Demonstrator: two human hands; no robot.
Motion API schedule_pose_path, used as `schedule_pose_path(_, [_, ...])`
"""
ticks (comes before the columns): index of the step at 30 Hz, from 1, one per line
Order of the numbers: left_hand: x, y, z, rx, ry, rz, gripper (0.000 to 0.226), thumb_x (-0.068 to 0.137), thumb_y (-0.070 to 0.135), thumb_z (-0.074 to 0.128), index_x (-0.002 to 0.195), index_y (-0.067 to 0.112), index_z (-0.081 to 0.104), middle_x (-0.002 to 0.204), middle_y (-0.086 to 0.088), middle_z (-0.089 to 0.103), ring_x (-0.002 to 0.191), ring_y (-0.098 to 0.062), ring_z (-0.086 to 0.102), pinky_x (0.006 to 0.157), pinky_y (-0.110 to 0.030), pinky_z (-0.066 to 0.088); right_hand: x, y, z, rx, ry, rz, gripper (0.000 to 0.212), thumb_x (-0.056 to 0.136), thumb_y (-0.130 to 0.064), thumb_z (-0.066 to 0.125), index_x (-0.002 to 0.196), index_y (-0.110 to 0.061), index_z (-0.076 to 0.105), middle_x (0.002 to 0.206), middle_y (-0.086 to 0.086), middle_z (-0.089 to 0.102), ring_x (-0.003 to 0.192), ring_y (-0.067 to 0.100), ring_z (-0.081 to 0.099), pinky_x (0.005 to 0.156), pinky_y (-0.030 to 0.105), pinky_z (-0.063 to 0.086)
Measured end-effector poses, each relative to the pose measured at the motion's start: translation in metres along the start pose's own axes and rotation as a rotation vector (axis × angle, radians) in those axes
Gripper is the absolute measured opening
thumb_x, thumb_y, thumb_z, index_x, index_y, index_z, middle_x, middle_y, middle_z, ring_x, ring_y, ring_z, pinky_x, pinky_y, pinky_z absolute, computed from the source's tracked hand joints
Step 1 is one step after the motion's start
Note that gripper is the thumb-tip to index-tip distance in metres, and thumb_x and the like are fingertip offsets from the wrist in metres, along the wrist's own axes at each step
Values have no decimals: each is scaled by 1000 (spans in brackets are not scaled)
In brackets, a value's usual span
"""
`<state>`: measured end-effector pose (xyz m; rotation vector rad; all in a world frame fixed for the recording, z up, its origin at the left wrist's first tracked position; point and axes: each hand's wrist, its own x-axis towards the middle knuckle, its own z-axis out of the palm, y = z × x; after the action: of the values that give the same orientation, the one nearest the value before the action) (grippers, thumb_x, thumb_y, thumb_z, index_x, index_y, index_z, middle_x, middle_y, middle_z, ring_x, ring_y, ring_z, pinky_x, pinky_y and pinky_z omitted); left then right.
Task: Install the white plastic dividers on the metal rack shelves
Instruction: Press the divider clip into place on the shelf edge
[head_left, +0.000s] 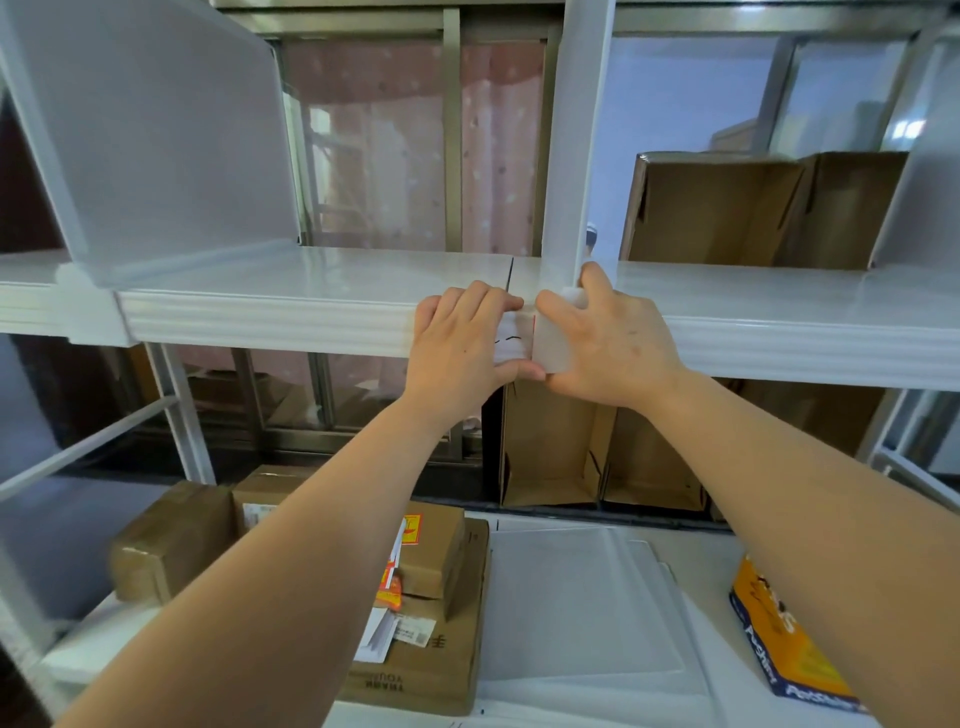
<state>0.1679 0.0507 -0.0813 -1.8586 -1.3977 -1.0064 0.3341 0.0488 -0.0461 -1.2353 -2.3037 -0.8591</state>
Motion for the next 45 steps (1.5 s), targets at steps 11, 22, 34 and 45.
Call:
schedule_pose_path(11, [-1,1,0,-4,40,1,74,63,77,45,106,20,62,98,2,60,92,-21,57,84,-28,23,0,4,12,32,131,-40,64,57,-51,78,104,-16,52,97,22,55,52,25,50,48,22,33])
schedule_pose_path(22, [2,15,-3,-60,15,-125,48,81,57,49,110,20,57,108,2,55,103,-20,48,91,-30,22,-12,-6,13,30,164,95,59,71,-34,72,122,-25,43,111,17,48,80,26,57,74,33,50])
schedule_pose_path(34, [-5,74,-37,-157,80,-133,16,88,16,56,101,17,65,108,0,61,104,-20,50,87,-24,35,-62,19,-2,163,141,130,84,85,-37,59,148,-31,2,127,11,46,116,26,50,111,43,27])
schedule_pose_path(45, [32,204,-46,-462,-224,30,17,87,7,53,96,11,66,85,5,52,79,-9,48,73,-17,33,-117,97,-44,233,213,316,28,84,-24,61,110,-17,55,115,4,51,101,19,52,80,32,52])
